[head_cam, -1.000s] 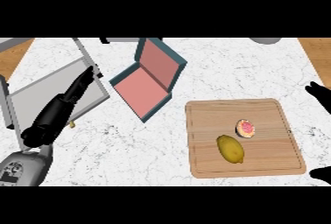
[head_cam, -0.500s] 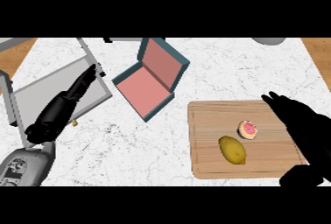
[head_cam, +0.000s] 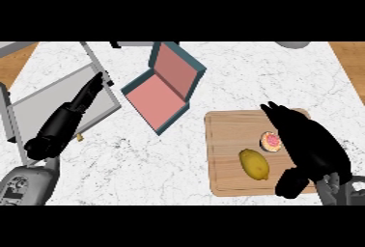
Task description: Pick the cupcake from the cutting board and place it in the cardboard box
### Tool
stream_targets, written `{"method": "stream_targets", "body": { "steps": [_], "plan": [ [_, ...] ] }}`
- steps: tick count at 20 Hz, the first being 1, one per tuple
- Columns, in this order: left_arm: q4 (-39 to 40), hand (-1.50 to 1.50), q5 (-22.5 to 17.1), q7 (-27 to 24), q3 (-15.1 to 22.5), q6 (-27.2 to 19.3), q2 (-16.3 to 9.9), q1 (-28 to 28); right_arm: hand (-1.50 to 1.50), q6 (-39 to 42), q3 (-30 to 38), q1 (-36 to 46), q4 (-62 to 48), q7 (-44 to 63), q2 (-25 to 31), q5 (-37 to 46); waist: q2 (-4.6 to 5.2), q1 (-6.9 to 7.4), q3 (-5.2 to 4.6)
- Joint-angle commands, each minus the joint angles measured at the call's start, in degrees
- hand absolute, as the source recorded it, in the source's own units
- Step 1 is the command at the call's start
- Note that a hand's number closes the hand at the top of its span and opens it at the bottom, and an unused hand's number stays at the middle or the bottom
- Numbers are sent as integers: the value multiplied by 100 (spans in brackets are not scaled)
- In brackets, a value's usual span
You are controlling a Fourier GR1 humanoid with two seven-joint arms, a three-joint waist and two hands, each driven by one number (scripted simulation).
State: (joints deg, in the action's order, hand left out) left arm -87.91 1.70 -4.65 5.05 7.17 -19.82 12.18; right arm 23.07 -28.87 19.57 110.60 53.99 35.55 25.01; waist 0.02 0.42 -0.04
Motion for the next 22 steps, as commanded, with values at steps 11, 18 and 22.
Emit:
{"method": "stream_targets", "body": {
  "steps": [11, 18, 22],
  "plan": [
    [183, 0, 439, -101, -61, 12, 452, 111, -150, 354, 158, 206, -1276, -278, -903, 1410, 4, -22, 3],
    [-472, 0, 222, 192, -400, 476, 214, -340, -150, 245, 238, -492, -1404, -721, -975, 2089, -8, -29, 4],
    [-402, 0, 446, 380, -435, 421, 369, -78, -150, 191, 550, -227, -2010, -1177, -1317, 2333, -2, -25, 5]
  ]
}}
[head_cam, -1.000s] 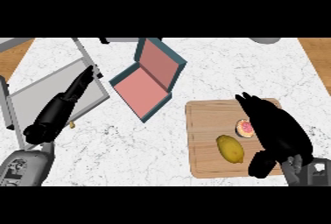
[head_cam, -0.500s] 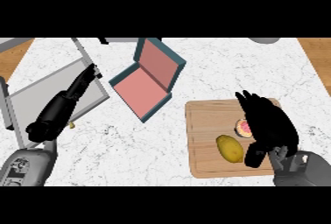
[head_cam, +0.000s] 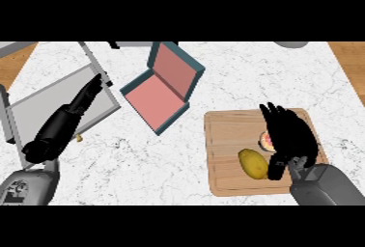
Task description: Pick the cupcake from the cutting board and place it in the cardboard box
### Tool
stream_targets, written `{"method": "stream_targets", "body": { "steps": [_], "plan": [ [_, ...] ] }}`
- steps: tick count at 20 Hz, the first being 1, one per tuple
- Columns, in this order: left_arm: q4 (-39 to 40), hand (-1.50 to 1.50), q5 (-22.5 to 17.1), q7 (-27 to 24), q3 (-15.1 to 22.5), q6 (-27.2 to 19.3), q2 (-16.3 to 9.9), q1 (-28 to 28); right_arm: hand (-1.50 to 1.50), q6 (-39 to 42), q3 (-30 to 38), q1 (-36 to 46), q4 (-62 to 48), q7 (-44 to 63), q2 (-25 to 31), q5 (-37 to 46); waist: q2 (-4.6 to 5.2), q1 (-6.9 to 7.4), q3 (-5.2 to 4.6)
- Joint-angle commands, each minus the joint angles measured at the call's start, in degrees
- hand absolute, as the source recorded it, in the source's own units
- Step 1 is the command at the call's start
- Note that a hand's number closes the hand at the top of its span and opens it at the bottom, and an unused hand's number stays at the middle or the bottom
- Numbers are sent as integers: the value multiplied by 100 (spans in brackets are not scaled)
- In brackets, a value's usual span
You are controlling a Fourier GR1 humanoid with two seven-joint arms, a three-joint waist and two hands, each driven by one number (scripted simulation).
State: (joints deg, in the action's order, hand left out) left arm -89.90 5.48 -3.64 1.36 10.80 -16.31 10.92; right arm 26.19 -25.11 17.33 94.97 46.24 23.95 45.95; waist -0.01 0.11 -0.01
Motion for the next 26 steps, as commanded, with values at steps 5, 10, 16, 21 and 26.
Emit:
{"method": "stream_targets", "body": {
  "steps": [5, 10, 16, 21, 26],
  "plan": [
    [535, 0, 52, -126, -352, 217, 58, 460, -150, 220, 351, -280, 40, -529, -281, 299, 1, -30, 0],
    [222, 0, 178, -193, -322, 257, 115, 158, -150, -32, 323, -457, -413, -504, -511, 874, -2, -15, 0],
    [-380, 0, 182, 633, -246, 304, 303, 307, -150, -336, 628, -213, -1278, -1017, -682, 1251, 0, 3, 2],
    [-16, 0, 336, 71, -317, 345, 296, 101, -150, -579, 980, -201, -1894, -1803, -672, 1126, 5, 11, 2],
    [6, 0, 337, 162, -332, 306, 422, 161, 150, -804, 641, -330, -1497, -2349, -501, 1512, -1, -12, 1]
  ]
}}
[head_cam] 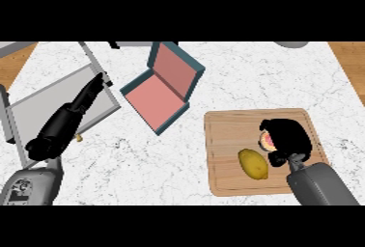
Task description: Pick the cupcake from the cutting board and place it in the cardboard box
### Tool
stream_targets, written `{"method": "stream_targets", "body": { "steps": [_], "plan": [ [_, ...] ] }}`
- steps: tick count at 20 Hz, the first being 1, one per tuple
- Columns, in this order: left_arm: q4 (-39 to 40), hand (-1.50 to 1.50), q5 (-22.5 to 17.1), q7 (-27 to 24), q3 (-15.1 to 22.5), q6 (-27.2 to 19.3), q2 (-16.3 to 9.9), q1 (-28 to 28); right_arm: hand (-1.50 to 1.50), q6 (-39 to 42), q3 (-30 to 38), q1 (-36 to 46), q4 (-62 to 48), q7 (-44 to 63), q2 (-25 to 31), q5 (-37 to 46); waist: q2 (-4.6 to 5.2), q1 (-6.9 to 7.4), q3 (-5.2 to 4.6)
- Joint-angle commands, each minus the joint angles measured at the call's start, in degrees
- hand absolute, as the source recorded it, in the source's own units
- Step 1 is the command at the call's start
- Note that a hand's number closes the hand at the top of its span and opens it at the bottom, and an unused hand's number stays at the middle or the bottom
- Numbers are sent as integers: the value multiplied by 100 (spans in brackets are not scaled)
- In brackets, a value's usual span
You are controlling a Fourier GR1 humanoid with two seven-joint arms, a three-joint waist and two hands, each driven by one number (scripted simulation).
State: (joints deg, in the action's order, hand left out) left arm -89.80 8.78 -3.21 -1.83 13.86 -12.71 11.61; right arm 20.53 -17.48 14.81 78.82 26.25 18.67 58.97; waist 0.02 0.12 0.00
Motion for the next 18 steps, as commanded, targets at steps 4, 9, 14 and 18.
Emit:
{"method": "stream_targets", "body": {
  "steps": [4, 9, 14, 18],
  "plan": [
    [594, 0, 70, -197, -185, -36, 26, 489, 150, -687, -84, 275, -395, -702, 18, 570, 7, -19, 0],
    [128, 0, 138, -69, 273, 80, 214, 370, 150, -756, -1270, 1140, -654, 306, -1801, 665, 83, 481, 6],
    [128, 0, 97, -120, 536, 317, 292, 650, 150, -877, -1621, 2072, -859, 362, -1845, -106, 270, 1287, 19],
    [290, 0, 134, -104, 691, 342, 429, 780, 150, -1361, -1793, 2949, -958, 693, -1859, -378, 275, 1416, 2]
  ]
}}
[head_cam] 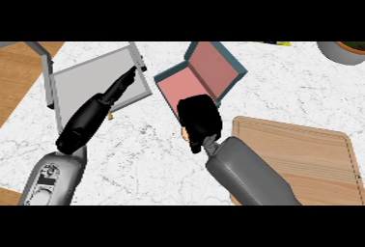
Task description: Pick the cupcake from the cutting board and place it in the cardboard box
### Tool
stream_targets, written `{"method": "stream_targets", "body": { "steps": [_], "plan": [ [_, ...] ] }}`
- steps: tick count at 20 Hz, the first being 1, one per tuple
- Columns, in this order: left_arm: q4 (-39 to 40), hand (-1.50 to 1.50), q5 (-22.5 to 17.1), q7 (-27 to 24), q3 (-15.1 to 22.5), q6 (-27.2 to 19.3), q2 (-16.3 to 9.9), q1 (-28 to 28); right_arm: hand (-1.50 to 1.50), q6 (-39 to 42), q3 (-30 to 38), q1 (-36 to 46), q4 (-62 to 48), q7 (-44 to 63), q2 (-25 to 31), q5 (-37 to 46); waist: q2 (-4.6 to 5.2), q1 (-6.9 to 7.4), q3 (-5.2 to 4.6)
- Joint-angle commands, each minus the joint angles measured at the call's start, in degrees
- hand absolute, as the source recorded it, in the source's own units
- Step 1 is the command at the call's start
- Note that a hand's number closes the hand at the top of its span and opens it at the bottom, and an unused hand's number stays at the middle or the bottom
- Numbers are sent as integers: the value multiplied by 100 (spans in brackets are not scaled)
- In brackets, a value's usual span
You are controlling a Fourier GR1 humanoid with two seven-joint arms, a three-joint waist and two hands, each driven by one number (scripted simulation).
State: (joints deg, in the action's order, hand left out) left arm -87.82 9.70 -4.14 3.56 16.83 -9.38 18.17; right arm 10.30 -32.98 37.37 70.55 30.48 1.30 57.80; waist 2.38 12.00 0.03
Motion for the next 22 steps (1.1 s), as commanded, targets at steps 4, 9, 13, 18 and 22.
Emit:
{"method": "stream_targets", "body": {
  "steps": [4, 9, 13, 18, 22],
  "plan": [
    [200, 0, 9, 95, 96, 61, 100, 382, 150, -680, -540, 1598, -393, 598, -127, -342, -4, 210, -18],
    [243, 0, 72, 77, 126, 46, 97, 401, 150, -1018, -633, 2574, -691, 1262, -129, -696, -58, 214, -31],
    [390, 0, 80, 104, 26, 16, 47, 454, 150, -1716, -457, 3071, -775, 2328, -130, -708, -106, 59, -34],
    [407, 0, 119, 131, 26, -74, 106, 436, 150, -2453, -300, 3674, -1290, 3405, -130, -718, -110, -48, -39],
    [477, 0, 122, -7, -38, -95, 59, 299, 150, -2977, -171, 4016, -1843, 3719, -129, -749, -86, -254, -37]
  ]
}}
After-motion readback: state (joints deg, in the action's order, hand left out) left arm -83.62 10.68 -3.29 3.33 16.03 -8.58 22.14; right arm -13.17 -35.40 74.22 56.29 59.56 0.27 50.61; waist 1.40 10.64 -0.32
